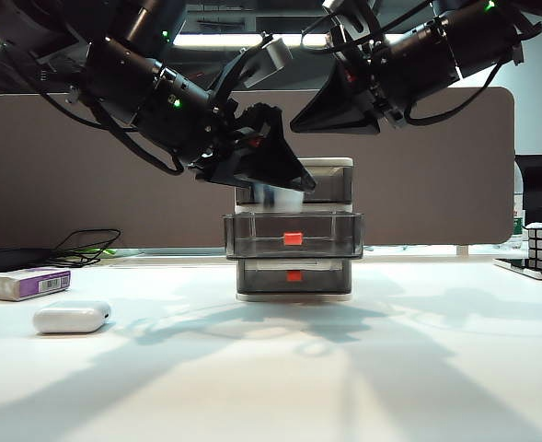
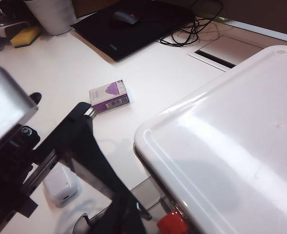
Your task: Open the second layer of the drawer on the table, pick up the transparent tape on the table and put it in, and finally close the drawer.
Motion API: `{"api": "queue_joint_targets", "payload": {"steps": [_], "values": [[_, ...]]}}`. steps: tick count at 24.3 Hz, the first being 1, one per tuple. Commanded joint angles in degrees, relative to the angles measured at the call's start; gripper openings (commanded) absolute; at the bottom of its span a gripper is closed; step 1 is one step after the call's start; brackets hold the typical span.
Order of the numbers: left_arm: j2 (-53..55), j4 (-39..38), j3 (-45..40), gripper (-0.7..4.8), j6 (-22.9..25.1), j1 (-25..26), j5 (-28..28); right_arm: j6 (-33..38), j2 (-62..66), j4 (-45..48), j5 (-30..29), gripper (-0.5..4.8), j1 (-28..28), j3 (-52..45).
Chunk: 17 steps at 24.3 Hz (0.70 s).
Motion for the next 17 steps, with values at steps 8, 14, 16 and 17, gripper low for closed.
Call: {"api": "queue_joint_targets", "payload": {"steps": [8,14,16,17], "values": [[-1.4,-1.0,0.2,1.98,-0.3,-0.1,-1.3,0.0,-0.4,1.0,-0.1,-0.05,0.1,0.3],[-9.2,-17.6,0.2,-0.06,3.1,0.0,-0.7,-0.3,-0.3,3.3,2.2,-0.05,0.1,2.0],[-9.9,-19.4,0.2,-0.06,3.7,0.0,1.9,-0.6,0.2,3.3,3.0,-0.05,0.1,3.3],[-9.8,-20.1,0.2,-0.06,3.7,0.0,4.2,-0.9,0.4,3.2,3.2,-0.05,0.0,4.0]]}}
